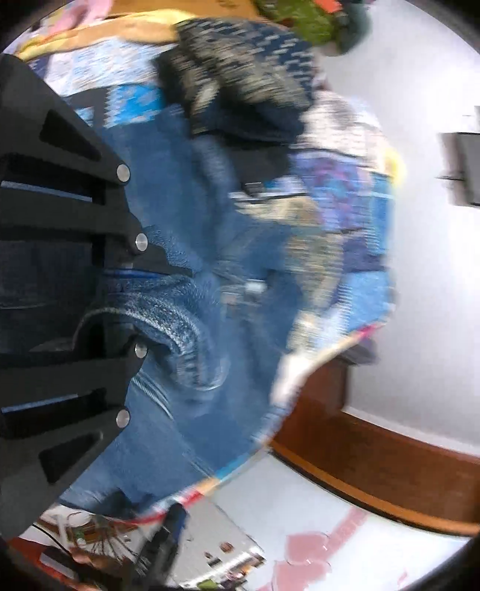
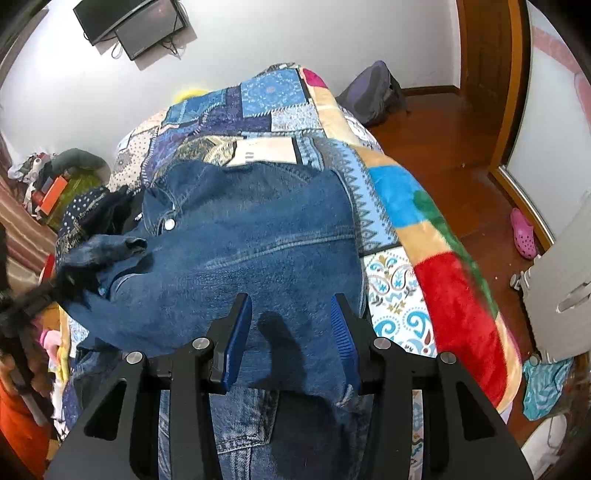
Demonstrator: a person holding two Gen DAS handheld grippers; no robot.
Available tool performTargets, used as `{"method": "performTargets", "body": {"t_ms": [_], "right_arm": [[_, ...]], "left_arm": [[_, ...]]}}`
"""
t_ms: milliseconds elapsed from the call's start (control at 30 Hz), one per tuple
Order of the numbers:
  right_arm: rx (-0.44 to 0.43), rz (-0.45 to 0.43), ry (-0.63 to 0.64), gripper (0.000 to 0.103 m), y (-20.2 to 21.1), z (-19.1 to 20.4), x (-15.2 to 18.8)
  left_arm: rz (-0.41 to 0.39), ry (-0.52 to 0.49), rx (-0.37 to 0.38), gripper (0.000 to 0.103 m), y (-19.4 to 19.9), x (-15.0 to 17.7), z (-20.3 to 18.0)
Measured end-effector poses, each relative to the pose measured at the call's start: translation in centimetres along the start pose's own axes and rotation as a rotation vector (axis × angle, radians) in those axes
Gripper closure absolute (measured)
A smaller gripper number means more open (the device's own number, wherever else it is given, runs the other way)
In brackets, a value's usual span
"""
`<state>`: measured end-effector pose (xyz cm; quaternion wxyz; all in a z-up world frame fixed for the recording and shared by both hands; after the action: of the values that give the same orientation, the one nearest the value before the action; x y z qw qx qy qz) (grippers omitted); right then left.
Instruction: Fold large clothes
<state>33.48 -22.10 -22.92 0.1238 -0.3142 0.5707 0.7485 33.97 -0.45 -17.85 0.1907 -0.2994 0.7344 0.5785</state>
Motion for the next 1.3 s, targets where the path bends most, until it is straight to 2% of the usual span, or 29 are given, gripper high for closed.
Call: {"method": "performTargets", "body": {"t_ms": [133,200,300,367,433,533,667,767,900,967,1033,1133,1300], "right_arm": [[0.003,-0.028,0.004,0.063,0.7,0.3,-1.1],[0.002,-0.027,0.009,0.063,0.4,0.7,-1.3],[-0.004,0.006,0.026,0.063,-0.9,1.6,-0.8],[-0.005,0.046,0.043,0.063,-2.1,2.2,0.0],[-0.002,0.092,0.061,0.063,-3.6,2.7,1.1],[0.015,0.084,0.063,0.061,-3.8,2.7,1.6],[0.021,0.085,0.040,0.053,-3.6,2.2,1.8],[0.007,0.082,0.016,0.052,-3.6,2.0,1.9],[0.008,0.079,0.000,0.050,-3.6,2.0,2.1],[0.008,0.079,-0.004,0.050,-3.5,2.0,2.2],[0.005,0.080,-0.005,0.050,-3.5,2.0,2.3],[-0.004,0.088,-0.011,0.049,-3.5,1.9,2.2],[-0.021,0.098,-0.017,0.049,-3.3,1.8,1.6]], "left_arm": [[-0.156,-0.028,0.020,0.090,3.9,-4.1,-0.5],[-0.176,-0.008,0.028,0.087,4.4,-4.7,0.4],[-0.148,0.016,0.015,0.080,3.6,-3.7,2.8],[-0.098,0.038,-0.027,0.079,2.1,-2.0,5.2],[-0.002,0.083,-0.052,0.071,0.1,0.7,8.1],[0.072,0.132,-0.097,0.069,-1.5,3.8,11.6],[0.090,0.193,-0.099,0.058,-1.0,6.2,14.5],[0.082,0.229,-0.122,0.048,-0.2,7.5,16.1],[0.151,0.275,-0.137,0.043,-1.0,10.4,18.1],[0.183,0.282,-0.175,0.040,-1.1,12.2,19.0],[0.189,0.315,-0.149,0.035,-1.0,13.0,19.4],[0.188,0.349,-0.128,0.033,-0.5,13.4,19.6],[0.159,0.307,-0.154,0.033,0.9,11.6,19.2]]}}
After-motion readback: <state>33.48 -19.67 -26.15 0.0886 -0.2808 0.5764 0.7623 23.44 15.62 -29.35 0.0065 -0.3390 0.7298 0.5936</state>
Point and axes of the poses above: each gripper's, at about its wrist camera, not at the fingertips, and y roughly against the way its jaws point, z to its left, x to its underside, the point moved 10 cm from there along -y, roughly the way its jaws point, and after that the axes turned 12 degrees about y, right-handed, at the moved point
